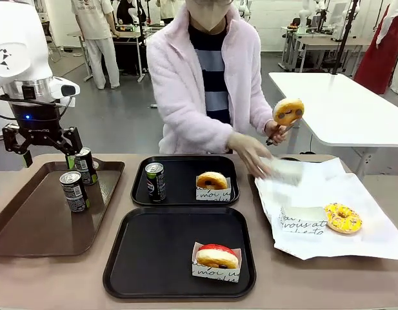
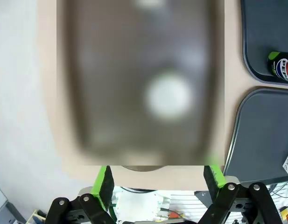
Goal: Set up donuts and drinks on trays.
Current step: Pick up one Pepsi coke from the Handle tray and place it on the Flat Tray without a Pepsi coke.
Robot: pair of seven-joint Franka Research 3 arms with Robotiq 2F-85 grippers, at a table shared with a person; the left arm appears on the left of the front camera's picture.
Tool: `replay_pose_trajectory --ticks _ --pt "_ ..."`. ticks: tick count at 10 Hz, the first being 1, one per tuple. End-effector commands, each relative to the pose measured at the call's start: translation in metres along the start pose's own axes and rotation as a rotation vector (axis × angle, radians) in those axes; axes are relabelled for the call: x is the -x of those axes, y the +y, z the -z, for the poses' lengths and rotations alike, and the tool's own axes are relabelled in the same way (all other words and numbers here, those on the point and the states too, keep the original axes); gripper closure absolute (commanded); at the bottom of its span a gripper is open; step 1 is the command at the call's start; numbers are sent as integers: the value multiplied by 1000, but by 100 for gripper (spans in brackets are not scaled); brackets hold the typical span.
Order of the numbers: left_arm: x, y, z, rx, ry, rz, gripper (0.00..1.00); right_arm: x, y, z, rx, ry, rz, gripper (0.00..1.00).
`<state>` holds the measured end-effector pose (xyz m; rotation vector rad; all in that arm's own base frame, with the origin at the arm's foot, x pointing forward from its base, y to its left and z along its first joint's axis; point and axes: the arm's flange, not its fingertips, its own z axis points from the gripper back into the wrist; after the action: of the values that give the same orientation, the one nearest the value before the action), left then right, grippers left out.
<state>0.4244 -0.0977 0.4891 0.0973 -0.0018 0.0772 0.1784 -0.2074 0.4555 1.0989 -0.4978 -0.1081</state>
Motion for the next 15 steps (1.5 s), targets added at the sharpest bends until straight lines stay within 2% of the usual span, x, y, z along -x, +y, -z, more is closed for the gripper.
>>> replay_pose_trajectory --ticks 1,6,7,11,15 --pt "8 1 -8 -13 -2 31 0 -3 1 0 -27 -16 -13 0" --pt "6 -2 -7 -5 -4 13 0 -3 1 0 -27 -16 -13 0" --pt "-9 6 10 80 49 44 0 -3 1 0 -27 -16 -13 0" --pt "-10 11 48 149 -6 62 0 -3 1 0 -27 -16 -13 0" --pt "-34 -2 71 104 -46 59 0 -3 1 0 -27 -16 -13 0"
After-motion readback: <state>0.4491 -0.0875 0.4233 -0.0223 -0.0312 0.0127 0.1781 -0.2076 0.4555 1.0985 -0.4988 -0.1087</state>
